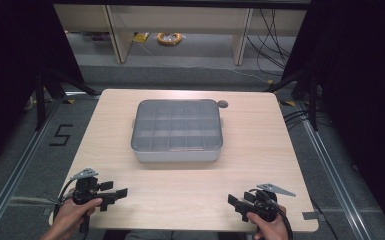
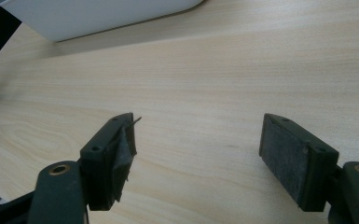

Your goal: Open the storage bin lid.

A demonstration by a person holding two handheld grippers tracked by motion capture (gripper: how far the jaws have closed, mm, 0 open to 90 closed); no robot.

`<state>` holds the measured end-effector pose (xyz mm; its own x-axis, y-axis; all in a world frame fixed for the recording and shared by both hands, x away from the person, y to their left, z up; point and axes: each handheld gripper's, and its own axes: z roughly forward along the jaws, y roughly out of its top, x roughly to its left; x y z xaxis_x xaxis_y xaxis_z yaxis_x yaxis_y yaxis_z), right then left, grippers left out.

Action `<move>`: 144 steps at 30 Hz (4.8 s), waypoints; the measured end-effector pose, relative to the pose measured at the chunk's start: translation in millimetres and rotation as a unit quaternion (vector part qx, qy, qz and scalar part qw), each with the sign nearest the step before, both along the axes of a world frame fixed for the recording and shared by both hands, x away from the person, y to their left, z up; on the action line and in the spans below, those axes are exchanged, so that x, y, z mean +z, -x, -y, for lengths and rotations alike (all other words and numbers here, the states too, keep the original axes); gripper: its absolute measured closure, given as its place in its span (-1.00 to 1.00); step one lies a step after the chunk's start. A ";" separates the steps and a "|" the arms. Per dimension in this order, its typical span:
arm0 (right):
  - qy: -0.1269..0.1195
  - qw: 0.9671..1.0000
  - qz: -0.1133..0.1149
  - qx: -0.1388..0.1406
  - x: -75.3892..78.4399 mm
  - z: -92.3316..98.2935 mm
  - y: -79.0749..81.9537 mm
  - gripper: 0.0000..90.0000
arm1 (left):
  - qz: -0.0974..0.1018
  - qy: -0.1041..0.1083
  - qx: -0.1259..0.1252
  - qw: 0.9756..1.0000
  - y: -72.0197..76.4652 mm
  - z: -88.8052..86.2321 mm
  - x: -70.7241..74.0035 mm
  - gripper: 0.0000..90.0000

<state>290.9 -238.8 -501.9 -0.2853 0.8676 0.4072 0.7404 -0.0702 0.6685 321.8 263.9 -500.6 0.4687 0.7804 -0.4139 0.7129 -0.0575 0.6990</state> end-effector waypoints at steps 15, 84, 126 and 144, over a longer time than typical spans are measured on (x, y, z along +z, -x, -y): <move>-0.018 1.000 -0.003 0.004 -0.6 4.3 -1.9 -0.44 | -0.006 -0.002 0.009 1.000 -2.3 -1.3 -1.4 -0.63; -0.062 0.996 0.051 -0.036 45.7 12.3 -97.5 -0.40 | 0.020 0.052 0.048 0.997 -74.1 11.3 33.4 -0.57; -0.118 0.991 0.037 -0.057 60.4 -9.4 -163.4 -0.36 | 0.004 0.074 0.068 0.995 -138.0 20.5 49.6 -0.51; -0.117 0.991 0.018 -0.060 53.0 -21.8 -197.7 -0.11 | -0.013 0.072 0.091 0.993 -174.3 25.0 46.8 -0.41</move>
<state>488.6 -217.0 -449.0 -0.2033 0.7794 0.5926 0.6928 -0.3131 0.6496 496.1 238.9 -453.8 0.3139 0.7828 -0.5374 0.7200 0.1727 0.6721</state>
